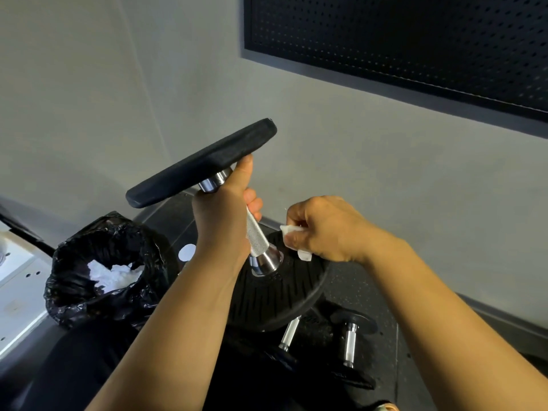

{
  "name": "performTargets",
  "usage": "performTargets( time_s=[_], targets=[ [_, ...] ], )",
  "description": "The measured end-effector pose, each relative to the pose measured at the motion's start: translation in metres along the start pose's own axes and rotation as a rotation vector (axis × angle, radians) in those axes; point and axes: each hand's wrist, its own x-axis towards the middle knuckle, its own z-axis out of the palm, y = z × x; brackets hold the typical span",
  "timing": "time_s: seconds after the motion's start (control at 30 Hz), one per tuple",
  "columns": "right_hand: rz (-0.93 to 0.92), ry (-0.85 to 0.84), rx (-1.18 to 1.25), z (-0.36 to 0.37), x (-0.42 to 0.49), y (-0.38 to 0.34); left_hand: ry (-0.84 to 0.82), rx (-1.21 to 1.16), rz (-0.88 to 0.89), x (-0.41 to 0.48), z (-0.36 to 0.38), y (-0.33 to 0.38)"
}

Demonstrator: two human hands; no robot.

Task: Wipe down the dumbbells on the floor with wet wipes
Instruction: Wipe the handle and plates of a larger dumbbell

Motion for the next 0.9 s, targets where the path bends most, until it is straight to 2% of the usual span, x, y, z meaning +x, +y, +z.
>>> performTargets(
  time_s=[0.3, 0.37, 0.43, 0.57, 0.63, 0.73, 0.8, 0.9],
  targets=[
    [0.224, 0.04, 0.03, 0.009, 0.033, 0.038, 0.02, -0.054, -0.05, 0.0, -0.006, -0.002],
    [0.29, 0.112, 0.12, 0.014, 0.03, 0.055, 0.046, -0.081, -0.081, 0.002, -0.008, -0.001],
    [0.322, 0.26, 0.259, 0.017, 0.022, 0.067, 0.077, -0.119, -0.112, 0.006, -0.009, 0.001],
    [0.16, 0.609, 0.765, 0.01, -0.011, 0.049, 0.157, -0.188, -0.129, 0.011, -0.01, 0.002],
    [0.051, 0.635, 0.966, 0.007, -0.031, 0.027, 0.182, -0.21, -0.129, 0.014, -0.012, 0.0],
    [-0.145, 0.508, 0.901, 0.017, -0.047, 0.007, 0.189, -0.277, -0.14, 0.019, -0.015, -0.003],
    [-0.15, 0.494, 0.835, 0.022, -0.042, 0.007, 0.158, -0.316, -0.186, 0.022, -0.018, -0.005],
    [-0.114, 0.487, 0.89, 0.017, -0.029, 0.012, 0.074, -0.307, -0.27, 0.023, -0.021, -0.006]
  ],
)
